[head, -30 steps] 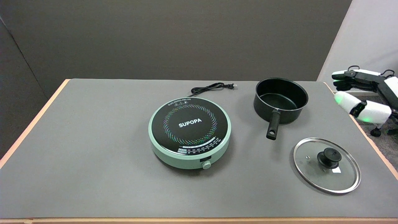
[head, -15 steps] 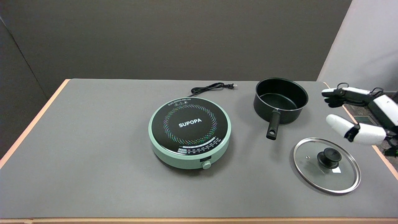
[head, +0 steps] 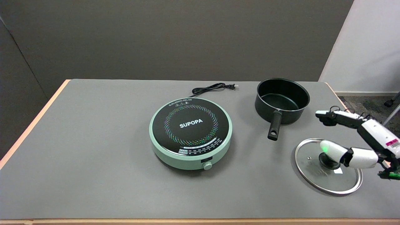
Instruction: Pick up the pot lid.
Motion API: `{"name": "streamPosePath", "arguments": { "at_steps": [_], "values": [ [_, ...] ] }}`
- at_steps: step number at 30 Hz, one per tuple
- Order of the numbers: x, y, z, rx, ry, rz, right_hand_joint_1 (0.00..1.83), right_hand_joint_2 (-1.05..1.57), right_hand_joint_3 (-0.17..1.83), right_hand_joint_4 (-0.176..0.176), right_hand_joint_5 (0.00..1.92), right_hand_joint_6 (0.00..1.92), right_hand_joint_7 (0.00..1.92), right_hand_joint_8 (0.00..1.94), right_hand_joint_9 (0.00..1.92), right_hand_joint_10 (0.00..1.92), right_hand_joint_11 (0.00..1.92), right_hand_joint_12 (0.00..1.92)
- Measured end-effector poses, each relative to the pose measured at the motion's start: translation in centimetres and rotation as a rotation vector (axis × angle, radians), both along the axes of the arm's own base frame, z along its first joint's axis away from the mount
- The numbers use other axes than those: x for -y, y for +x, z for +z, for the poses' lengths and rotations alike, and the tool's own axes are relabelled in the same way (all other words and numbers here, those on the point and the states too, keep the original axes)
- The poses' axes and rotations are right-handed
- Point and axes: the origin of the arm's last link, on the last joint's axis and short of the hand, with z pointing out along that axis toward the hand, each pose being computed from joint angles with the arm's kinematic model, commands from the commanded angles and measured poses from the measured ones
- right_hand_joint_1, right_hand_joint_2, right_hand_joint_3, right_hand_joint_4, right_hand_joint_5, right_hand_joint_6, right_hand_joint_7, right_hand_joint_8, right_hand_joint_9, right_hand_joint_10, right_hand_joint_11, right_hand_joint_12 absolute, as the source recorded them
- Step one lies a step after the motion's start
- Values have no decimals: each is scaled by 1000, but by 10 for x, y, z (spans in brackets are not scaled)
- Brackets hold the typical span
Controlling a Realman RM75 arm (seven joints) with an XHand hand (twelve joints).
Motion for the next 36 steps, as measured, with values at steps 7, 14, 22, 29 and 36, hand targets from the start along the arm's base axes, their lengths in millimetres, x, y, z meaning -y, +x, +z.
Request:
{"name": "streamPosePath", "arguments": {
  "at_steps": [7,14,22,29,36],
  "values": [
    [-9,-16,9,-51,-30,-77,542,468,840,34,430,171,542,185,503,367,210,561],
    [-20,-33,21,-93,-70,-159,549,481,797,34,381,183,484,195,468,305,183,491],
    [-28,-40,31,-131,-105,-207,602,456,824,37,381,184,413,188,410,276,143,459],
    [-32,-42,40,-169,-129,-244,652,449,847,31,361,179,369,184,403,267,135,454],
    [-29,-43,42,-230,-131,-301,656,448,854,26,343,175,359,182,409,260,137,454]
  ]
}}
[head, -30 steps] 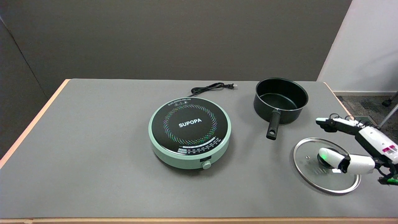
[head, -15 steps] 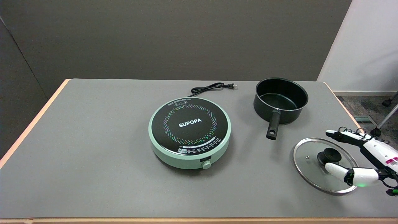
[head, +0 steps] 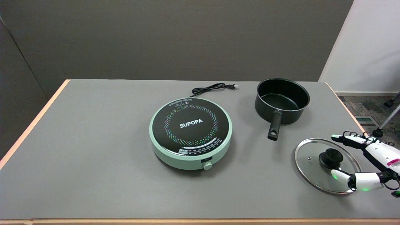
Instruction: Pick up the pot lid.
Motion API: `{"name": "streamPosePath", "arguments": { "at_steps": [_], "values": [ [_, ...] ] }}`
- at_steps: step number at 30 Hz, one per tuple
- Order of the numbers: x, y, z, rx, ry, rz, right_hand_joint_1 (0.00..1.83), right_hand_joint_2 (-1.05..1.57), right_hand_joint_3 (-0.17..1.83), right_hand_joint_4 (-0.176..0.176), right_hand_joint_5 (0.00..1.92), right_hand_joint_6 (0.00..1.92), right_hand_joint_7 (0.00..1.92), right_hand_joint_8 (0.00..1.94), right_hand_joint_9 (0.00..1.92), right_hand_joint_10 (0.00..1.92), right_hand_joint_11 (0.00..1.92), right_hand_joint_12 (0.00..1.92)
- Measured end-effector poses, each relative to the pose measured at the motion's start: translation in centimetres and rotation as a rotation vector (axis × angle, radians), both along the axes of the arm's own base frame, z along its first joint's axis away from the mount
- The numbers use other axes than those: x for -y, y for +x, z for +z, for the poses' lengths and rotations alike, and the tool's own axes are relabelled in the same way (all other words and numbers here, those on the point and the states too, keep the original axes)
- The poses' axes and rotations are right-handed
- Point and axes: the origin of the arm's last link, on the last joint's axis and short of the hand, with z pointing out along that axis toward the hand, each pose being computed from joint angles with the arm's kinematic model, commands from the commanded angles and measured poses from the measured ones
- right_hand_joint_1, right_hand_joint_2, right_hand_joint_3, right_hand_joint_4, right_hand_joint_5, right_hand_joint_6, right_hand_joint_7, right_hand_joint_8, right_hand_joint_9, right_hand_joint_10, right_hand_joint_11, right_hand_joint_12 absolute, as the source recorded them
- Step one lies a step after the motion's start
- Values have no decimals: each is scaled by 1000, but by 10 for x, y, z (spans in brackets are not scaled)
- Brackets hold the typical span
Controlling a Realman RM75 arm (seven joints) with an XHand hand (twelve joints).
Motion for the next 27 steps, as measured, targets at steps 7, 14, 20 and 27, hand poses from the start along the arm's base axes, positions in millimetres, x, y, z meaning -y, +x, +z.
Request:
{"name": "streamPosePath", "arguments": {
  "at_steps": [7,14,20,27],
  "values": [
    [7,4,3,-47,10,-27,653,459,857,25,345,174,395,183,442,275,160,456],
    [16,10,6,-82,19,-29,656,482,851,25,384,184,484,191,489,306,179,443],
    [21,12,9,-99,23,-33,679,511,846,29,428,197,553,224,538,354,211,447],
    [26,12,11,-107,25,-47,732,510,865,31,433,199,556,232,545,371,224,449]
  ]
}}
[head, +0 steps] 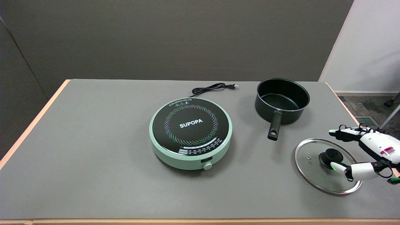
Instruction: Pick up the pot lid.
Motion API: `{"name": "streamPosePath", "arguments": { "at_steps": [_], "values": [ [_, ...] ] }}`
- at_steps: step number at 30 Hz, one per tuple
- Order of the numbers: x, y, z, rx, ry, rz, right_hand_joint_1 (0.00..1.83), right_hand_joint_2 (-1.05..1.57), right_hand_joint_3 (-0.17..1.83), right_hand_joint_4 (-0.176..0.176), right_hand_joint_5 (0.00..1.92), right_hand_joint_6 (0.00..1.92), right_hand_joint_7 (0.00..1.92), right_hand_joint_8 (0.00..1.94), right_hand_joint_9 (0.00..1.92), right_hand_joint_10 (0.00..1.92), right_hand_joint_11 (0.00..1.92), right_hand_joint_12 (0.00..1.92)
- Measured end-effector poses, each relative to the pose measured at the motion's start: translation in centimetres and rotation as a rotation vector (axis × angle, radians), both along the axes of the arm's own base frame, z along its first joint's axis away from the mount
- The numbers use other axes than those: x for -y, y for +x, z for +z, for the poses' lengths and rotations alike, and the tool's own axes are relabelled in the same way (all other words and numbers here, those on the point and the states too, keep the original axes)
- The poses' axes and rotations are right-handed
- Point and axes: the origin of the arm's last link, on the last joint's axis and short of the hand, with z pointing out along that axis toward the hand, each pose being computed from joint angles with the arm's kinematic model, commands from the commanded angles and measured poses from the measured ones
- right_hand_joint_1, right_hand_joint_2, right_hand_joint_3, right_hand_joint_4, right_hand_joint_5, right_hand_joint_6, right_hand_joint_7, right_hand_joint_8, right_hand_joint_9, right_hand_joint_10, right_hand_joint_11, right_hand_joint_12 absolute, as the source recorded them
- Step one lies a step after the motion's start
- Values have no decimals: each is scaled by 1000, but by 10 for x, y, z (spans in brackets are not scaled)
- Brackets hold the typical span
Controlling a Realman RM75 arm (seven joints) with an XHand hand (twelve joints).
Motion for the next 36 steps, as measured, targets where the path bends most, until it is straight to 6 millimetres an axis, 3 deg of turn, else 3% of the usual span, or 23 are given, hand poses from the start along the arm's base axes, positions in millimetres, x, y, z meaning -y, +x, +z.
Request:
{"name": "streamPosePath", "arguments": {
  "at_steps": [5,7,11,13,21,36],
  "values": [
    [4,-3,0,-8,5,-23,758,513,875,37,441,203,555,234,544,378,225,449],
    [6,-4,1,-13,6,-32,697,508,952,42,441,229,541,273,506,460,184,535],
    [9,-6,1,-20,7,-49,733,522,958,47,483,263,551,283,514,462,191,526],
    [9,-7,2,-25,6,-58,849,530,907,48,543,252,590,274,558,423,229,466],
    [12,-10,3,-43,8,-87,921,610,816,44,631,421,455,781,597,582,289,422],
    [15,-14,2,-57,12,-114,920,644,791,37,610,483,379,964,467,880,305,438]
  ]
}}
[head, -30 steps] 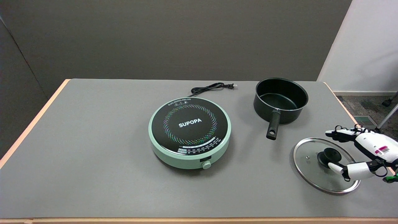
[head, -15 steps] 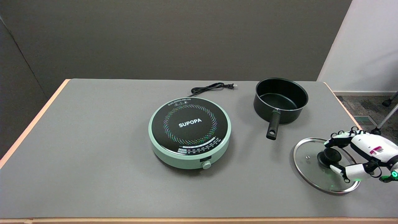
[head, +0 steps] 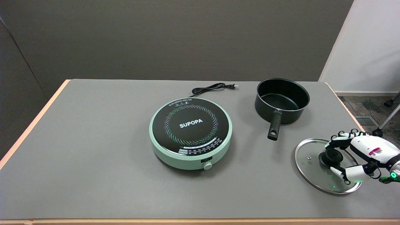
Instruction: Pick up the pot lid.
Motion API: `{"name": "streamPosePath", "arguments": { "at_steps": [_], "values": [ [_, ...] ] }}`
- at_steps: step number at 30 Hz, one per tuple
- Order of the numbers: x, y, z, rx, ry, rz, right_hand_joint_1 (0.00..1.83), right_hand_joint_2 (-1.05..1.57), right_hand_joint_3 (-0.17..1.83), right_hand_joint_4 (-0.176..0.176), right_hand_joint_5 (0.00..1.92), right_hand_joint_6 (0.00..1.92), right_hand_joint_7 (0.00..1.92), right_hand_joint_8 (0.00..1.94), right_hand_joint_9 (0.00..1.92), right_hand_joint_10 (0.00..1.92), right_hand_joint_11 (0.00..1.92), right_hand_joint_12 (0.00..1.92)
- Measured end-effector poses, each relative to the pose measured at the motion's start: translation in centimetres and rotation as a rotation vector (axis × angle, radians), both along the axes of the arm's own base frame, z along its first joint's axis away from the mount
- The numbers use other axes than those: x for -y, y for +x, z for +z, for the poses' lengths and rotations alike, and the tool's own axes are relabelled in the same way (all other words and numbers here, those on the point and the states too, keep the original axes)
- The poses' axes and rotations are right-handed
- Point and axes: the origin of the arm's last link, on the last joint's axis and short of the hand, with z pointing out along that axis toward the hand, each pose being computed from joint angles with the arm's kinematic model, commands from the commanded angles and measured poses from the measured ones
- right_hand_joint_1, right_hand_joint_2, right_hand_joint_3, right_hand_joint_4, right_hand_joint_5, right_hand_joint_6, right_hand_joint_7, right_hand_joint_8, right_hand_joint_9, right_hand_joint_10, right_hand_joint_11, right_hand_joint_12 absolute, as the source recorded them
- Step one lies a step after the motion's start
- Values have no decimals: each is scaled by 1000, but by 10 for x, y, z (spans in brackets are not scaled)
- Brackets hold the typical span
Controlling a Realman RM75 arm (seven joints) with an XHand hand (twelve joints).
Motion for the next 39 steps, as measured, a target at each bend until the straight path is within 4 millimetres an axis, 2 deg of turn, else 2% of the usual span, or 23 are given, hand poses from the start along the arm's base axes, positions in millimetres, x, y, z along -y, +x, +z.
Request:
{"name": "streamPosePath", "arguments": {
  "at_steps": [5,8,13,15,16,17,27,29,30,31,34,36,39],
  "values": [
    [2,-1,-1,2,4,-2,893,665,783,33,605,499,391,1006,420,1015,308,446],
    [3,0,-1,-1,7,0,857,701,777,29,600,541,372,1102,409,1165,320,470],
    [6,2,-1,-5,12,5,794,757,852,26,584,717,372,1258,426,1347,348,536],
    [6,2,-1,-7,14,6,847,823,730,38,559,822,383,1318,444,1377,374,548],
    [6,2,-1,-8,14,7,858,963,545,60,582,1082,397,1340,452,1404,374,584],
    [7,3,-1,-9,15,8,875,1208,213,99,625,1526,412,1366,459,1444,371,634],
    [8,5,0,-16,15,14,871,1193,232,117,637,1513,518,1361,521,1500,413,794],
    [8,6,0,-17,16,15,874,1178,241,132,653,1493,591,1304,555,1503,424,859],
    [8,6,0,-19,17,14,1073,1187,217,2,628,1430,701,1502,574,1512,414,910],
    [8,6,0,-22,18,13,1142,1178,202,-39,637,1391,763,1511,623,1508,421,925],
    [9,7,0,-27,22,14,1170,1137,210,-56,683,1331,845,1394,713,1501,414,1019],
    [11,7,0,-28,25,15,1187,1116,218,-77,707,1287,880,1358,759,1535,378,1138],
    [12,7,0,-26,29,15,1199,1103,207,-84,733,1248,913,1310,794,1563,343,1330]
  ]
}}
